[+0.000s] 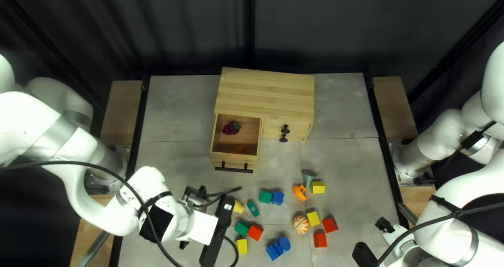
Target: Open drawers and place objects into drawer and close
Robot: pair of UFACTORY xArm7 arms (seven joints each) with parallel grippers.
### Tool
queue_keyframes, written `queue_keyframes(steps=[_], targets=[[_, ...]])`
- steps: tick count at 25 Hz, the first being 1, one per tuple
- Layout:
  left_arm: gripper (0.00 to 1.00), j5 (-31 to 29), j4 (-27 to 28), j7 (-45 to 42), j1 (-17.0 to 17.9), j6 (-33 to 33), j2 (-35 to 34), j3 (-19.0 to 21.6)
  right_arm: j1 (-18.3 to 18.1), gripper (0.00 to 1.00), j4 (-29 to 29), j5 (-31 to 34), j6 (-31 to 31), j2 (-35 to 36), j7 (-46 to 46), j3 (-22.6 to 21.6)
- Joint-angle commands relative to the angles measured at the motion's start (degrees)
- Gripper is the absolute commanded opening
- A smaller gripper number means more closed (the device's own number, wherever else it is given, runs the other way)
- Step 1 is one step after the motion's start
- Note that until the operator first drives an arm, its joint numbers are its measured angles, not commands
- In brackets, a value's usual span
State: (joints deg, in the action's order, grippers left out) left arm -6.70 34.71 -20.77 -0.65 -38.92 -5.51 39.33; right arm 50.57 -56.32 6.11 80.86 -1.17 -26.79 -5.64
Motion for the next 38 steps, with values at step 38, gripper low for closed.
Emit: queue_keyframes(steps=[38], targets=[[1.0, 2.1, 7.1, 16.9, 0.2, -2.8, 10.7, -0.2, 0.0, 1.0, 0.0, 0.0, 0.0, 0.0, 0.0, 0.0]])
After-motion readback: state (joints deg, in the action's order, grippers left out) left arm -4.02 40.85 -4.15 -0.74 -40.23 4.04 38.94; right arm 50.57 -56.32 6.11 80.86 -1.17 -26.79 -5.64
